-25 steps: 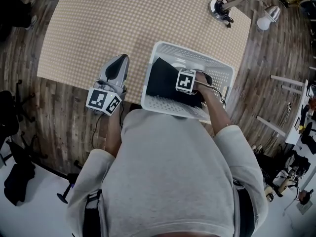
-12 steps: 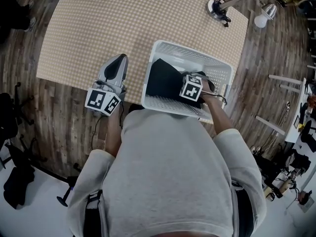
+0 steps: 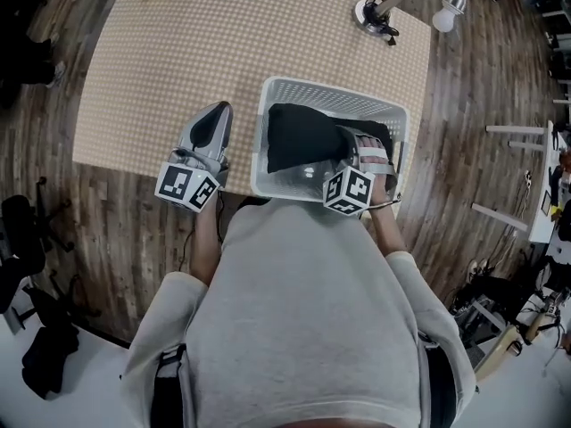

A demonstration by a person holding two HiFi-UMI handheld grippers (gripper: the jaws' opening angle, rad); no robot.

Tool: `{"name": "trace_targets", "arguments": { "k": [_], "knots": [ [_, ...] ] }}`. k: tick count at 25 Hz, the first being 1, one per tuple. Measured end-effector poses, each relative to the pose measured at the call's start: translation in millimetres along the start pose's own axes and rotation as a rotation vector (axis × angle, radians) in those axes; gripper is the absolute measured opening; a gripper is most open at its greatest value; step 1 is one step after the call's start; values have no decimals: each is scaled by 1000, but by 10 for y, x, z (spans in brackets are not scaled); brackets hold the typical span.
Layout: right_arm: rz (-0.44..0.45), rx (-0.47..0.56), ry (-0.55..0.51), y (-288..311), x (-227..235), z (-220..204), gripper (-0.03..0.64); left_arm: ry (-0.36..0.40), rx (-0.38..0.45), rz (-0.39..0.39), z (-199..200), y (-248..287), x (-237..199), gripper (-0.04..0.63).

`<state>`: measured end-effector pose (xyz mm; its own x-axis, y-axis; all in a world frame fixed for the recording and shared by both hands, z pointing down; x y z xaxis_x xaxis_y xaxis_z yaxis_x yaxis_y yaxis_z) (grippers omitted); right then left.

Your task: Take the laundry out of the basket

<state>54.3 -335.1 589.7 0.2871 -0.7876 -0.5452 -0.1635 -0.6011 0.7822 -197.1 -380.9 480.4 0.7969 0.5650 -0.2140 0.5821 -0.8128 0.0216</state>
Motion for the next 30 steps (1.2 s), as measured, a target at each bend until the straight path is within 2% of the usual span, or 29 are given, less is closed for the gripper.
{"name": "trace_targets", "arguments": {
  "k": [4,7,10,13,16,19,21,30],
  "knots": [
    [-220,57,-28,-302,225,68,150,26,16,-43,109,67,146,8],
    [-277,114,80,-433,318,60,149,44,31,-72,180,109,285,8],
    [-268,209,292,-530,384,40,149,65,42,-90,252,128,400,8],
    [-252,352,593,-665,554,-31,147,87,52,-99,312,158,513,8],
    [-204,547,894,-855,790,-112,145,105,61,-99,368,158,636,8],
    [-142,712,1067,-1010,918,-220,144,122,63,-92,403,164,783,8],
    [-140,747,1097,-1056,931,-320,144,130,57,-81,396,178,903,8],
    [-157,789,1057,-1258,800,-329,144,162,25,-48,391,-84,1161,8]
  ]
}}
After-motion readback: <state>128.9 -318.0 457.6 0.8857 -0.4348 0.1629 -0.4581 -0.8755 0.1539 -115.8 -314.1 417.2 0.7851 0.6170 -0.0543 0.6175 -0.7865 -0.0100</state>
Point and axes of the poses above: the fingertips, and each gripper's own axes: y forward along the fingers, x to its right, z out of its top, the point moved 4 cm from there along -y, backward along the fingers, and after that the axes turned 3 degrees about y, right-handed, at the moved point
